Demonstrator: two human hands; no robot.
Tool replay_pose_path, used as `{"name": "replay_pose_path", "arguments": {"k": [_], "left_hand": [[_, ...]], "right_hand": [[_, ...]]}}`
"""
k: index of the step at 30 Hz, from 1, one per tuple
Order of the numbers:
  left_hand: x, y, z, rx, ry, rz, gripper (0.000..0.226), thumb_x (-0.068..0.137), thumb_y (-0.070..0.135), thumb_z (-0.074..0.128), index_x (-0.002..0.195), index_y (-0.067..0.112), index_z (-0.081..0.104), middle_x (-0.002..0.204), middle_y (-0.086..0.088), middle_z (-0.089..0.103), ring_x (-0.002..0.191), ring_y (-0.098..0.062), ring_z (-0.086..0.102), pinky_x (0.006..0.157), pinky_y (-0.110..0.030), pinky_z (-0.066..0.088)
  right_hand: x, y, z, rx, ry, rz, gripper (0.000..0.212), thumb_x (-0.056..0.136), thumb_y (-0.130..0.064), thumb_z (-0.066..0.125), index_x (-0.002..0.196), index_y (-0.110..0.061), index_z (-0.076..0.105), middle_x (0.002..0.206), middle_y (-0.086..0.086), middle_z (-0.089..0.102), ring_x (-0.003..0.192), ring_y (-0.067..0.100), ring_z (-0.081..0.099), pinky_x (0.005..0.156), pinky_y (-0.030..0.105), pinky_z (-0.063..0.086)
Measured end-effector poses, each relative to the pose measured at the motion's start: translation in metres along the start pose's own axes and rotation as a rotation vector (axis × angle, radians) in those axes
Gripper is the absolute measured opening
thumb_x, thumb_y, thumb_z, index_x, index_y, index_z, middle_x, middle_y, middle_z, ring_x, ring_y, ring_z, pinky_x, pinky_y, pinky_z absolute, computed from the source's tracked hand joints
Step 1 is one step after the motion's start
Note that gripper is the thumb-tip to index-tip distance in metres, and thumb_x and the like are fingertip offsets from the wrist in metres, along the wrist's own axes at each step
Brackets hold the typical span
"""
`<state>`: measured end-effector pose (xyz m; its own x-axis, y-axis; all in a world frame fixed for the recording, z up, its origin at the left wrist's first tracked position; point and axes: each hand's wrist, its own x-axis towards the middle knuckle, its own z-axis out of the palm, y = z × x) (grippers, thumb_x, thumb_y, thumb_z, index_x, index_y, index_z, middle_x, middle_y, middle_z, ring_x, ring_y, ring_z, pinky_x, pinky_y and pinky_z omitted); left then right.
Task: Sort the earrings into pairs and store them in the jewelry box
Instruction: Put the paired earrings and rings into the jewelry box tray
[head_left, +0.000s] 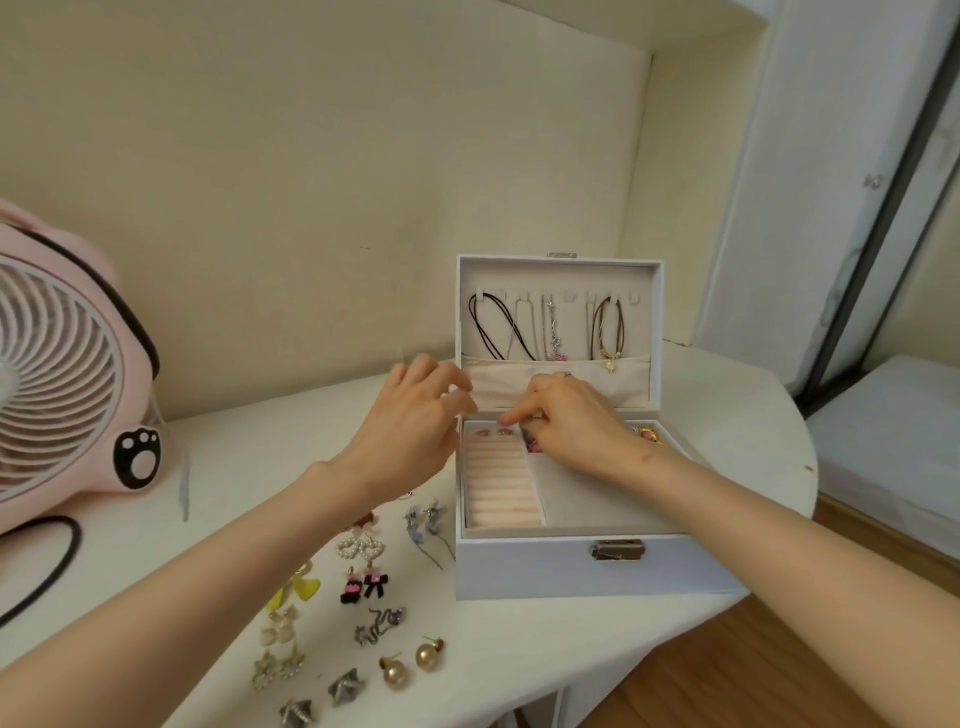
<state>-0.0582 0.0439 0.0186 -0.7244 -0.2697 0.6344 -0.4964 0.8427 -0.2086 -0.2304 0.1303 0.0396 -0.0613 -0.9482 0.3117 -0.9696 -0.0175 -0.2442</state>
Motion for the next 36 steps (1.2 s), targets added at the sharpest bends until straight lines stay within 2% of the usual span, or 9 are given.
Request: {"name": "replay_pose_path", "arguments": {"k": [2,4,8,10,13,18,21,25,36], "left_hand": [[-0.009,-0.007,-0.008,-0.053,-0.003,-0.084,0.024,0.076,0.007,0.067,0.097,0.017,0.068,0.103,0.002,0.063,0.094,-0.026,0.052,0.077,-0.031,0.033],[-0.022,-0.016,-0.016,-0.087,-0.024,-0.160,0.021,0.084,0.014,0.062,0.104,0.019,0.065,0.108,0.005,0.060,0.101,-0.023,0.047,0.080,-0.029,0.029],[-0.047,-0.037,-0.027,-0.130,-0.190,-0.269,0.016,0.088,0.029,0.058,0.104,0.028,0.062,0.109,0.011,0.054,0.104,-0.015,0.042,0.082,-0.026,0.026],[-0.059,-0.049,-0.033,-0.166,-0.307,-0.326,0.003,0.087,0.032,0.060,0.089,0.034,0.059,0.102,0.011,0.055,0.100,-0.016,0.045,0.081,-0.027,0.031],[-0.074,-0.063,-0.043,-0.211,-0.566,-0.461,0.018,0.082,0.038,0.065,0.073,0.033,0.051,0.088,0.009,0.060,0.087,-0.013,0.051,0.075,-0.026,0.041],[-0.093,-0.076,-0.052,-0.242,-0.850,-0.594,0.024,0.077,0.039,0.071,0.074,0.026,0.052,0.074,0.011,0.053,0.065,-0.003,0.045,0.054,-0.015,0.034],[-0.098,-0.082,-0.051,-0.256,-0.886,-0.641,0.025,0.075,0.040,0.073,0.073,0.028,0.051,0.077,0.011,0.053,0.068,-0.004,0.046,0.059,-0.018,0.036],[-0.099,-0.078,-0.044,-0.300,-0.878,-0.665,0.025,0.075,0.037,0.073,0.072,0.029,0.050,0.077,0.012,0.050,0.067,-0.003,0.045,0.057,-0.016,0.034],[-0.099,-0.080,-0.045,-0.308,-0.873,-0.713,0.022,0.077,0.028,0.073,0.087,0.020,0.055,0.080,0.009,0.050,0.079,-0.012,0.048,0.057,-0.015,0.035]], "right_hand": [[-0.001,-0.008,-0.002,0.048,0.008,-0.015,0.033,0.092,-0.006,0.048,0.109,-0.024,0.071,0.108,0.001,0.062,0.104,0.019,0.052,0.089,0.030,0.038],[-0.002,-0.019,-0.002,0.099,0.021,-0.058,0.029,0.092,-0.010,0.051,0.108,-0.024,0.071,0.099,-0.004,0.059,0.092,0.015,0.051,0.083,0.027,0.038],[-0.002,-0.046,0.004,0.145,0.013,-0.142,0.027,0.092,-0.015,0.052,0.108,-0.026,0.071,0.095,-0.010,0.056,0.085,0.005,0.043,0.083,0.025,0.039],[-0.002,-0.059,0.010,0.180,-0.006,-0.175,0.026,0.091,-0.015,0.054,0.107,-0.026,0.071,0.098,-0.006,0.060,0.084,0.006,0.046,0.085,0.028,0.043],[0.000,-0.080,0.025,0.238,-0.063,-0.234,0.024,0.090,-0.016,0.056,0.105,-0.025,0.072,0.097,-0.005,0.060,0.073,0.001,0.044,0.083,0.027,0.044],[0.010,-0.118,0.059,0.218,-0.222,-0.306,0.022,0.088,-0.016,0.059,0.106,-0.022,0.071,0.088,-0.008,0.056,0.074,0.003,0.045,0.075,0.025,0.041],[0.017,-0.136,0.074,0.177,-0.267,-0.319,0.024,0.087,-0.013,0.060,0.107,-0.021,0.070,0.101,-0.002,0.064,0.089,0.010,0.050,0.075,0.024,0.038],[0.026,-0.147,0.086,0.118,-0.270,-0.294,0.021,0.086,-0.015,0.062,0.105,-0.019,0.071,0.104,-0.001,0.067,0.102,0.018,0.052,0.072,0.025,0.036],[0.045,-0.156,0.094,0.084,-0.300,-0.252,0.016,0.081,-0.011,0.067,0.093,-0.020,0.071,0.098,-0.002,0.066,0.096,0.020,0.059,0.069,0.027,0.036]]}}
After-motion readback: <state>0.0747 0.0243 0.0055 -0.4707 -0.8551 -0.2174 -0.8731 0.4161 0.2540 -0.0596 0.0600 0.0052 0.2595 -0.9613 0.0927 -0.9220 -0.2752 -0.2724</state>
